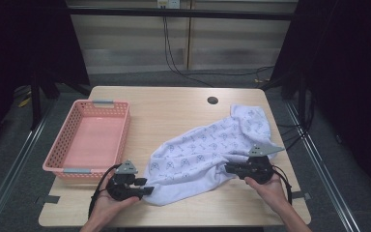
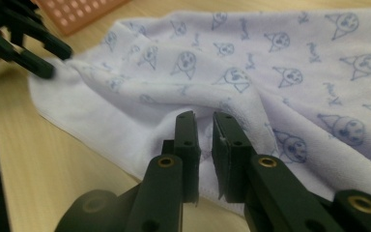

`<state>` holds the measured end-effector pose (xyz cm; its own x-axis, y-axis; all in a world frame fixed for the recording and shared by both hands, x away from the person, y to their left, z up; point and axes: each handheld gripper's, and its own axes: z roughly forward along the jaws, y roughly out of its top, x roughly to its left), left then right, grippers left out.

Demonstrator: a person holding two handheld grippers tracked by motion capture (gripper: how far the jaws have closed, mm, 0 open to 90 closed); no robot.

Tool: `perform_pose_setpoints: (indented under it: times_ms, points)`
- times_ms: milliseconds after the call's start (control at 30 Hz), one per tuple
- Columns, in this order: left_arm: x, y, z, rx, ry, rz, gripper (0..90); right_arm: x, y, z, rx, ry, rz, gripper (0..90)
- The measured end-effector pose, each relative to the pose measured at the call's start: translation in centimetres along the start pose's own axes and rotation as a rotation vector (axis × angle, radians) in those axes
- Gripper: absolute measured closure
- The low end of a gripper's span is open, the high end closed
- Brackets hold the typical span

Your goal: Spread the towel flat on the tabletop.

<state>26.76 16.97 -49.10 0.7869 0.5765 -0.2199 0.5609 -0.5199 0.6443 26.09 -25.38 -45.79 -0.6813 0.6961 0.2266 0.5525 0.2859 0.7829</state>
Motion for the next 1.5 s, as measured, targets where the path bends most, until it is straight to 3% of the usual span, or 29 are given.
perform_pose_setpoints:
  times_ms: [67,100,167,233,300,433,500,600,700,767,867,933,1000,1167,1300,1500]
  points:
    - [-0.3,0.0,0.2,0.002,0.023,0.034,53.5,0.4,-0.2,-0.7,-0.022,-0.009,-0.004,81.1]
    - [-0.5,0.0,0.2,0.006,0.062,0.061,56.5,0.5,-0.3,-0.8,-0.013,0.013,-0.006,81.6]
    - [-0.5,0.1,0.1,0.014,0.077,0.063,73.4,0.8,-0.8,-0.3,0.023,0.058,-0.008,81.8]
    - [-0.3,0.1,0.1,0.015,0.06,0.046,82.9,1.0,-1.2,1.0,0.071,0.078,-0.022,80.8]
    - [0.0,0.1,0.1,-0.002,0.008,0.012,84.1,1.1,-1.4,2.5,0.115,0.068,-0.04,76.3]
    - [0.7,0.4,-0.8,-0.108,-0.068,-0.059,84.3,0.9,-0.9,4.6,0.115,0.038,-0.057,64.9]
    - [1.1,0.5,-1.3,-0.156,-0.077,-0.082,84.3,0.7,-0.4,5.2,0.113,0.013,-0.063,57.7]
    - [1.7,0.9,-2.1,-0.224,-0.081,-0.11,84.4,0.2,-0.3,6.5,0.122,0.027,-0.072,52.9]
    - [2.0,1.2,-2.7,-0.261,-0.08,-0.106,84.4,0.4,0.1,7.2,0.115,0.011,-0.103,51.9]
    - [2.0,1.3,-2.9,-0.27,-0.075,-0.109,84.4,0.6,-0.1,7.4,0.117,-0.001,-0.132,55.5]
    - [2.1,1.3,-3.4,-0.288,-0.064,-0.114,84.5,0.9,-0.3,6.9,0.154,0.008,-0.138,79.6]
    - [2.1,1.4,-3.8,-0.302,-0.068,-0.118,84.6,1.1,-0.2,6.2,0.166,0.026,-0.121,88.2]
    - [2.1,1.5,-4.2,-0.313,-0.062,-0.116,84.6,1.1,0.3,4.8,0.117,0.057,-0.09,89.1]
    - [2.2,3.1,-5.5,-0.367,-0.064,-0.103,84.5,0.4,2.6,0.5,-0.023,0.035,-0.043,89.4]
    - [2.0,5.6,-6.0,-0.398,-0.068,-0.082,84.7,-0.5,4.9,-1.9,-0.129,0.013,-0.015,89.6]
    - [2.7,9.8,-6.9,-0.458,-0.075,-0.071,84.6,-1.7,9.3,-4.5,-0.251,-0.022,-0.026,89.6]
